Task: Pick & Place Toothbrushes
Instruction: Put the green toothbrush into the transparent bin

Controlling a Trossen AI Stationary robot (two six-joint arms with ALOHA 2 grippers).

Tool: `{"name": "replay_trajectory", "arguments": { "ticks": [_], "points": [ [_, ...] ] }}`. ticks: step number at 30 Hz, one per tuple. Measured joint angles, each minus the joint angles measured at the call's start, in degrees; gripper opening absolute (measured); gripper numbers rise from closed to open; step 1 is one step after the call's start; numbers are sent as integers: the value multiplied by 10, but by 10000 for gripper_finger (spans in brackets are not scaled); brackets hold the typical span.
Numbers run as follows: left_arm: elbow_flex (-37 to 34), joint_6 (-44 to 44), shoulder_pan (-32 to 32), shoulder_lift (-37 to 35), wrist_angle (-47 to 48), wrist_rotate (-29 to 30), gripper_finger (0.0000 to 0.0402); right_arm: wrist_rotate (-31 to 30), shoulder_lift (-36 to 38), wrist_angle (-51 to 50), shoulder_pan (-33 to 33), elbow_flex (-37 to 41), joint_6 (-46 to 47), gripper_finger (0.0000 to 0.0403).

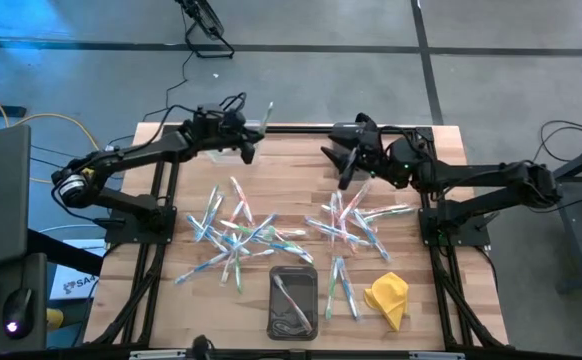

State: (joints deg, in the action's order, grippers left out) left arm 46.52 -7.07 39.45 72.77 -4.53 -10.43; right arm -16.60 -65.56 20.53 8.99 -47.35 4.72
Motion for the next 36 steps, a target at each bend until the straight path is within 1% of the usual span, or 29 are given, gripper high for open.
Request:
{"name": "replay_trajectory", "arguments": {
  "ticks": [5, 9, 11, 13, 15, 22, 27, 29, 36],
  "points": [
    [0, 0, 16, 0, 58, 90, 20, 0, 0, -8, 0, 0, 2, 177],
    [0, 28, 19, 0, 101, 169, 20, 0, 0, -10, 0, 0, 2, 172],
    [0, 41, 19, 0, 119, 199, 20, 0, 0, -9, 0, 0, 2, 172],
    [0, 56, 19, 0, 131, 217, 20, 0, 0, -9, 0, 0, 2, 172],
    [0, 69, 19, 1, 142, 228, 20, 0, 0, -9, 0, 0, 2, 171],
    [0, 89, 19, 11, 188, 240, 20, 0, 0, -9, 0, 0, 2, 164],
    [0, 100, 19, 31, 191, 250, 20, 0, 0, -8, 0, 0, 2, 161],
    [0, 113, 25, 43, 188, 252, 20, 0, 0, -8, 0, 0, 2, 161],
    [0, 114, 60, 77, 184, 248, 20, 0, 0, -8, 0, 0, 2, 160]
  ]
}}
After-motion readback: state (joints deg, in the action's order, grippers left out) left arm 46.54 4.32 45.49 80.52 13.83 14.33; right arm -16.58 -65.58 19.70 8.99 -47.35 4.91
